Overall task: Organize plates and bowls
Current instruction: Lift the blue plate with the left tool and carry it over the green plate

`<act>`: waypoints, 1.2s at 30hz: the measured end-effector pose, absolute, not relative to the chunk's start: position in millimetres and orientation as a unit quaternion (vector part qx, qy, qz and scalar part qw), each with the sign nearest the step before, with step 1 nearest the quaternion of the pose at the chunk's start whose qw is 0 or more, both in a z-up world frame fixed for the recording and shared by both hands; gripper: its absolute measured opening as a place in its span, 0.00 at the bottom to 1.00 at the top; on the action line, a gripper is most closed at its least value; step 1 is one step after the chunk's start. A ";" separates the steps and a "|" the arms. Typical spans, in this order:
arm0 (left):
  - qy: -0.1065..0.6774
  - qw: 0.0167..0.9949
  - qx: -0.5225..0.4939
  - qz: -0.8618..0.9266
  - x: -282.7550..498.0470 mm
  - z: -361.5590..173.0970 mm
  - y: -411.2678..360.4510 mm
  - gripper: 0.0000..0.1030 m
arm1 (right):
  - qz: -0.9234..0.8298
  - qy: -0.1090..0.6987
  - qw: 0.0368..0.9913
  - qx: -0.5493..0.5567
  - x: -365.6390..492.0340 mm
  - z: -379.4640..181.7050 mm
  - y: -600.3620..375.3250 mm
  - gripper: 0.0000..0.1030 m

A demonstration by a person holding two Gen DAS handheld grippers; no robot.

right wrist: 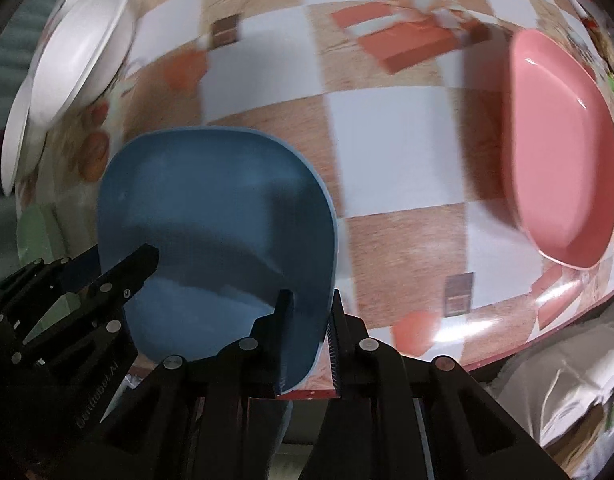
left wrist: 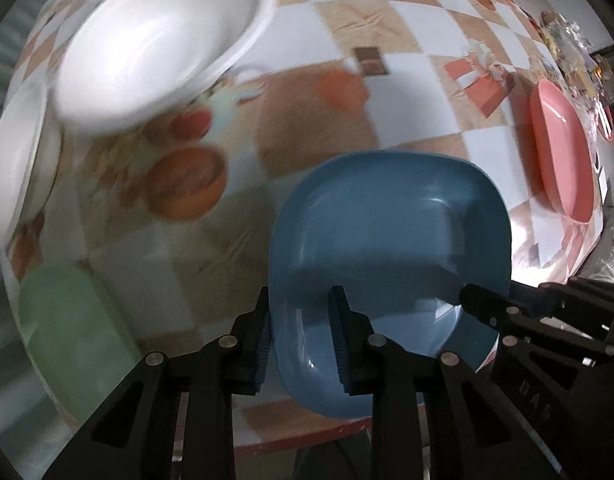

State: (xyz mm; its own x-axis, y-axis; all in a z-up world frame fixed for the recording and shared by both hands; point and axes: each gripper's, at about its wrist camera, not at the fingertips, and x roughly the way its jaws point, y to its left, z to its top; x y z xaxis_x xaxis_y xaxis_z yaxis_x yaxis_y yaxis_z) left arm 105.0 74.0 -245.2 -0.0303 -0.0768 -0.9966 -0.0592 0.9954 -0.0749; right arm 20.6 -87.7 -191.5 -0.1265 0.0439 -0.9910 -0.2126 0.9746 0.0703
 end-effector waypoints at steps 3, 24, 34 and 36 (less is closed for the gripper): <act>0.719 0.692 -0.063 0.010 100.6 -249.9 97.2 0.28 | 0.118 0.745 0.652 -0.078 13.1 -192.8 -69.0 0.17; 0.708 0.692 -0.119 0.073 32.5 -261.8 181.7 0.29 | 0.174 0.735 0.638 -0.150 -25.8 -211.5 -9.5 0.17; 0.704 0.701 -0.094 0.062 37.2 -235.3 159.7 0.29 | 0.160 0.745 0.634 -0.132 -21.1 -197.9 -8.2 0.17; 0.700 0.706 -0.089 0.059 37.8 -227.3 152.5 0.29 | 0.158 0.744 0.636 -0.130 -14.3 -196.5 -13.5 0.17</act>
State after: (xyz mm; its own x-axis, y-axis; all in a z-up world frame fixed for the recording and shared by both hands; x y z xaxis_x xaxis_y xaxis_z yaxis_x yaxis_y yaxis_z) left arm 37.8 152.5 -227.3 0.0131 -0.0410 -0.9991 -0.2082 0.9771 -0.0429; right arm -14.3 -13.5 -196.5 -0.1568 0.0084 -0.9876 -0.3944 0.9162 0.0704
